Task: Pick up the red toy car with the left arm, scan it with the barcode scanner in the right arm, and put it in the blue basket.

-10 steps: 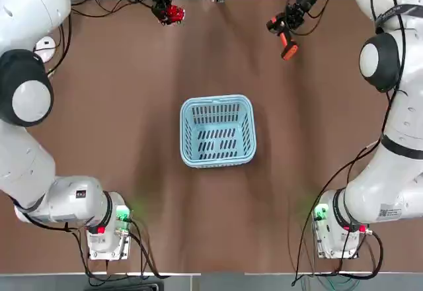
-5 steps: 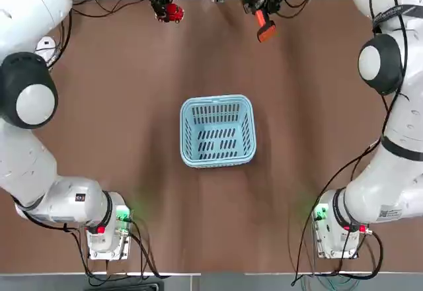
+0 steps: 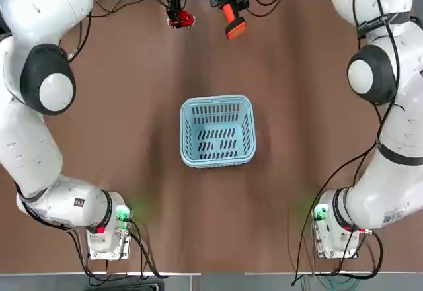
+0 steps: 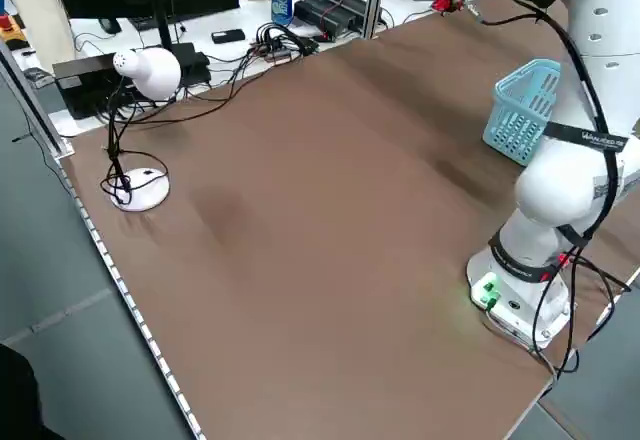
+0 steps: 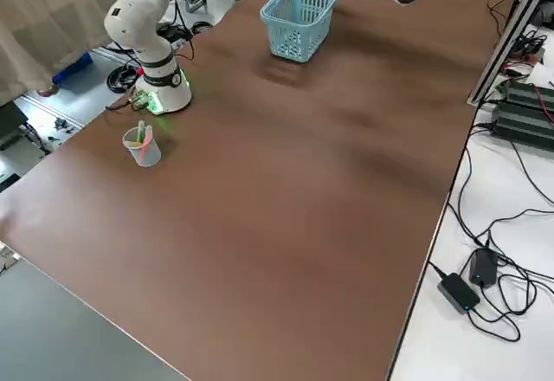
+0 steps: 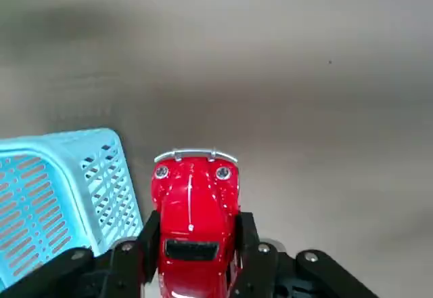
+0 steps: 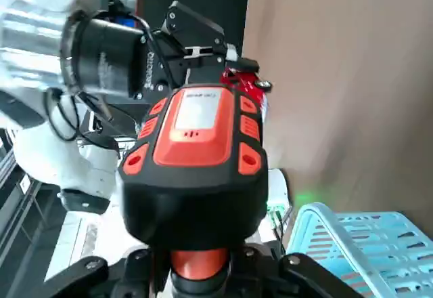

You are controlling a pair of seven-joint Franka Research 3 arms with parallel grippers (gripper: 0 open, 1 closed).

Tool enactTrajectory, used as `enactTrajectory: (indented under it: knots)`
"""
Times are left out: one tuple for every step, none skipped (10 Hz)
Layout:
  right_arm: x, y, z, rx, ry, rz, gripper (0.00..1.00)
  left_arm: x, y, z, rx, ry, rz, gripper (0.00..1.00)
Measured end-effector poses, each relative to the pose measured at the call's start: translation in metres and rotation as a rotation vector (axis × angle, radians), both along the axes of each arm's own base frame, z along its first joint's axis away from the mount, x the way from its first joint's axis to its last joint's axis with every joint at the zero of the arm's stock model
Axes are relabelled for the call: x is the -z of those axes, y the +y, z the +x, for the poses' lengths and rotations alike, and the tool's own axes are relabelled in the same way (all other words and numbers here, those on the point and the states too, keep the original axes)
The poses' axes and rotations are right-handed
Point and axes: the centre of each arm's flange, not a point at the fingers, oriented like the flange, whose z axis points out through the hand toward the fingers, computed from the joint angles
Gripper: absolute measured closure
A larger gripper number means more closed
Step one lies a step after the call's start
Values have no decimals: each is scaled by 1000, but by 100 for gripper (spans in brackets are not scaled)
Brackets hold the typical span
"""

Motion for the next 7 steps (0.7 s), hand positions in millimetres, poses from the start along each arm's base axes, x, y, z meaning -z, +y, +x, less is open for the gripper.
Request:
enactTrajectory:
  knots:
    - [1,14,-7,-10,-5,-4,63,-2,-8,-4,0,-3,2,51]
    - [1,17,-9,-12,-6,-6,63,-2,-9,-5,-2,-3,3,51]
    - [2,11,-5,-5,-9,-14,63,-2,-7,-3,-6,-4,4,51]
    - [5,-1,0,-4,-10,-30,63,-3,-6,-2,-9,-5,5,51]
    - [8,-17,4,-24,-2,-44,63,-3,-5,-2,-11,-6,5,51]
    - [10,-32,6,-46,7,-57,63,-3,-4,-1,-12,-7,4,51]
    - [14,-41,8,-56,6,-78,63,-4,-4,-1,-13,-9,3,51]
